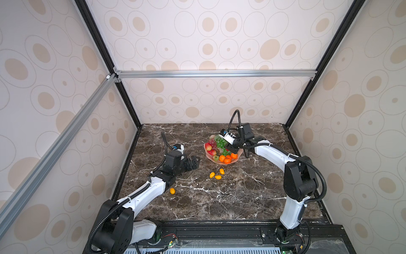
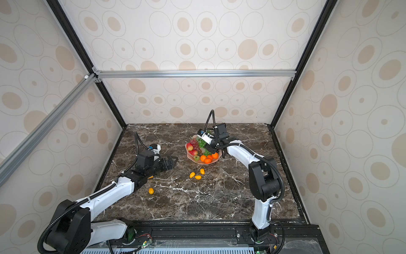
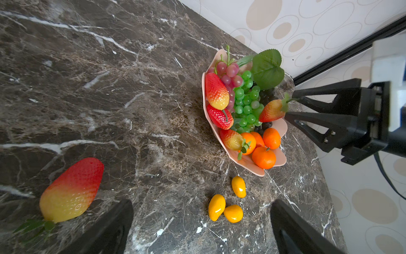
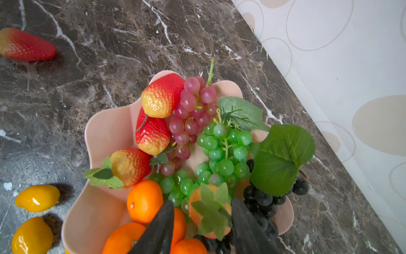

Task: Place and organize the fake fruits in the fruit bowl
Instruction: 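Open the right gripper to release the strawberry and raise it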

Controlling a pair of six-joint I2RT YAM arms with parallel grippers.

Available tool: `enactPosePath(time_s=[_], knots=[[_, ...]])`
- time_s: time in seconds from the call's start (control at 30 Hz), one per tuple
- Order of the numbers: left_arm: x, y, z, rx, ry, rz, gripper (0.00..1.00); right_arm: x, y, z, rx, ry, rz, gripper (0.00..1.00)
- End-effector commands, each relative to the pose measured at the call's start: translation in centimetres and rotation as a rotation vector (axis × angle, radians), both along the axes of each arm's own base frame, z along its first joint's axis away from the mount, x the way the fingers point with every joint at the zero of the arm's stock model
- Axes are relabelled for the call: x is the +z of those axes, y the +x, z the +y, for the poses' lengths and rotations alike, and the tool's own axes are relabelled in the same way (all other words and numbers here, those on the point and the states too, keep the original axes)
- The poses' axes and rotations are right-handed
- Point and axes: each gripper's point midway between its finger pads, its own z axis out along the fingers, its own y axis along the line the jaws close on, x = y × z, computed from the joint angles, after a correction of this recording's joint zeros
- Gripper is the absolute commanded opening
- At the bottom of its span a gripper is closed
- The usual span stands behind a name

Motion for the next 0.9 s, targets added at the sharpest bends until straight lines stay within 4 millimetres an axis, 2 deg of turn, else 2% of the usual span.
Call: enactPosePath(time_s=[0.0,0.17,0.37,0.5,0.7,0.77,0.87], knots=[[1.3,0.2,0.2,0.004,0.000,-0.034,0.98,0.4,-0.2,1.6,0.039,0.032,0.016,0.36],[1.4,0.2,0.3,0.005,0.002,-0.038,0.98,0.6,-0.3,3.1,0.061,0.053,0.024,0.16],[1.3,0.0,0.4,0.009,0.002,-0.037,0.98,0.6,-0.2,4.2,0.070,0.076,0.039,0.03],[1.3,0.0,0.5,0.009,0.003,-0.039,0.98,0.6,-0.2,4.1,0.052,0.077,0.042,0.04],[1.2,0.2,0.7,0.000,0.050,-0.034,0.98,0.4,-0.8,3.7,0.035,0.071,0.058,0.12],[1.1,0.1,1.4,0.026,0.082,-0.028,0.98,0.7,-1.5,4.3,0.049,0.089,0.060,0.14],[1.1,0.0,3.4,0.099,0.131,-0.017,0.98,1.0,-3.3,6.6,0.102,0.102,0.050,0.20]])
